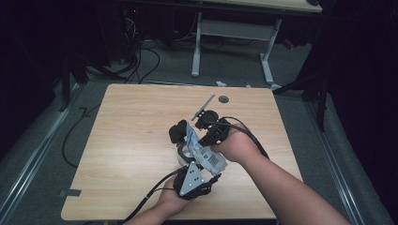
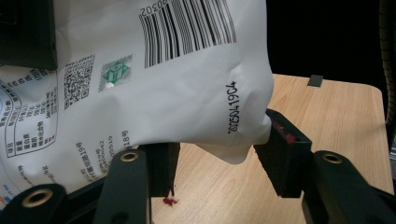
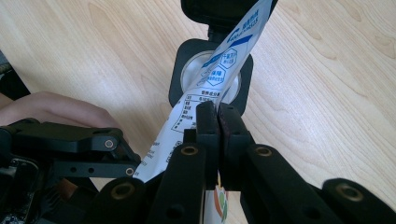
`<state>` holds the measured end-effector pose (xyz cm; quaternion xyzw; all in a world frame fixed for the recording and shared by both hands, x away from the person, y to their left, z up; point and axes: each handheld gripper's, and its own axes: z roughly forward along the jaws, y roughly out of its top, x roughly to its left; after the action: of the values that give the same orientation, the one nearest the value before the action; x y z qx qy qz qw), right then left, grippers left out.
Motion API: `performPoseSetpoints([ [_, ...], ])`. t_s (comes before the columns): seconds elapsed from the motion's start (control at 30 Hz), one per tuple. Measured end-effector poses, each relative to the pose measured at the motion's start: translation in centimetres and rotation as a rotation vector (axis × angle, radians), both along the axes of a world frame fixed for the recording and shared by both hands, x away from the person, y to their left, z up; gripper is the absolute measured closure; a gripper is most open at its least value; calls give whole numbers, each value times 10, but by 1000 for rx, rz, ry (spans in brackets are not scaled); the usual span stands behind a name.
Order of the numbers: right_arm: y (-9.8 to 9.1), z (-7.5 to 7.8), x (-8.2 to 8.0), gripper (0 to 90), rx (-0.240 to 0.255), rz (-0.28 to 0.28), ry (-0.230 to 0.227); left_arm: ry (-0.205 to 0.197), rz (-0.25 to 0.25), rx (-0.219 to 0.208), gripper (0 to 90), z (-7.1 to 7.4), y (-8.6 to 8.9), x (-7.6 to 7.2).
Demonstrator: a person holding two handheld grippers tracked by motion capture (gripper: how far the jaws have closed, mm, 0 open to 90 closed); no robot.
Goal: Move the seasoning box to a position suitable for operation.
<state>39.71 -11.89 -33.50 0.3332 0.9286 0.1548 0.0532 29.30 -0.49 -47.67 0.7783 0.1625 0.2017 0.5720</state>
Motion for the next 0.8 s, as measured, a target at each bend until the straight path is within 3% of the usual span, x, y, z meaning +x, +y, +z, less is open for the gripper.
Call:
performPoseSetpoints([
  [0.8, -4, 0, -5, 887, 27, -9, -5, -6, 8, 12, 512, -5, 0, -1],
])
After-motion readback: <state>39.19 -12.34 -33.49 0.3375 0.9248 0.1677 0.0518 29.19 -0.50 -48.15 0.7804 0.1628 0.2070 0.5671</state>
